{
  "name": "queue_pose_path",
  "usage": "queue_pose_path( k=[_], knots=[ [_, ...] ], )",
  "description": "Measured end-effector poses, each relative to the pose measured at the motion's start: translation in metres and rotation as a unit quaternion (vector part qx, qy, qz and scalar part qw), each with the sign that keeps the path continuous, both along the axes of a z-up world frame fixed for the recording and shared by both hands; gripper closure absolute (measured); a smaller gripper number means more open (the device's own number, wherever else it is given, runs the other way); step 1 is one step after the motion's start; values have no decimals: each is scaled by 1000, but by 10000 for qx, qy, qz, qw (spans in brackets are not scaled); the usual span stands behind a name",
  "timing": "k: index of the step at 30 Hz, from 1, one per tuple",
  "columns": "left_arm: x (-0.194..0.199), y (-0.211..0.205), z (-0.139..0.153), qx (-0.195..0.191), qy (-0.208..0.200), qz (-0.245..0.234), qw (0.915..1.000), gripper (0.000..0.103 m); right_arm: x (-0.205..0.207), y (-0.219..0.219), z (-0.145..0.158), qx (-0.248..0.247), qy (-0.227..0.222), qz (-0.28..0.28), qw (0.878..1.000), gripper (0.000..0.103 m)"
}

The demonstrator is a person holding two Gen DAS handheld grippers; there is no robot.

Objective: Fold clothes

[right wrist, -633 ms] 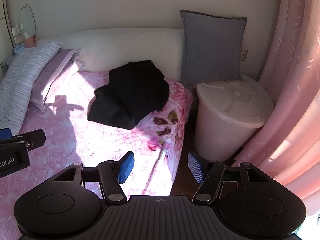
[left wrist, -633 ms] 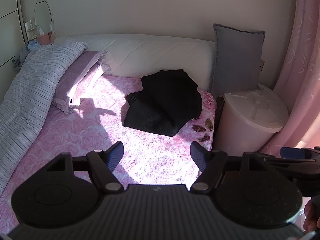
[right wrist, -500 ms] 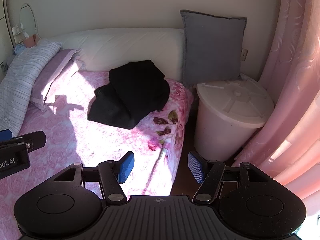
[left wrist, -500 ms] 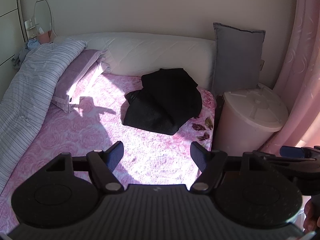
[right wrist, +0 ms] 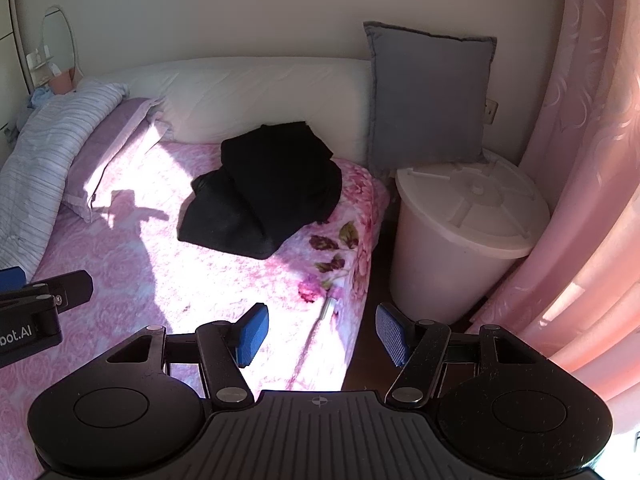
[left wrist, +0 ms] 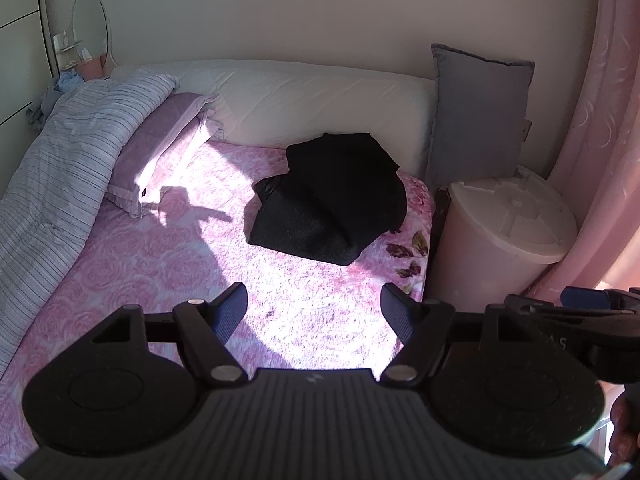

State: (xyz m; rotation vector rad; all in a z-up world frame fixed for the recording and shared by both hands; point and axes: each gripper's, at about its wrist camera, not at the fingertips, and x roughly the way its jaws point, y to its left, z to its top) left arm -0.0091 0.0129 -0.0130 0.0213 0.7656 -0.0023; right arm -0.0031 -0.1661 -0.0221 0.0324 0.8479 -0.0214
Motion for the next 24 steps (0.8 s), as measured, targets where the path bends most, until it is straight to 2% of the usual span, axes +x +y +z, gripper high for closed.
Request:
queue_pose_path(
  k=[24],
  knots=[
    [2,1,-2,-36,127,25,9999,33,0,3,-4,-65,25,46,10000,40]
  ],
)
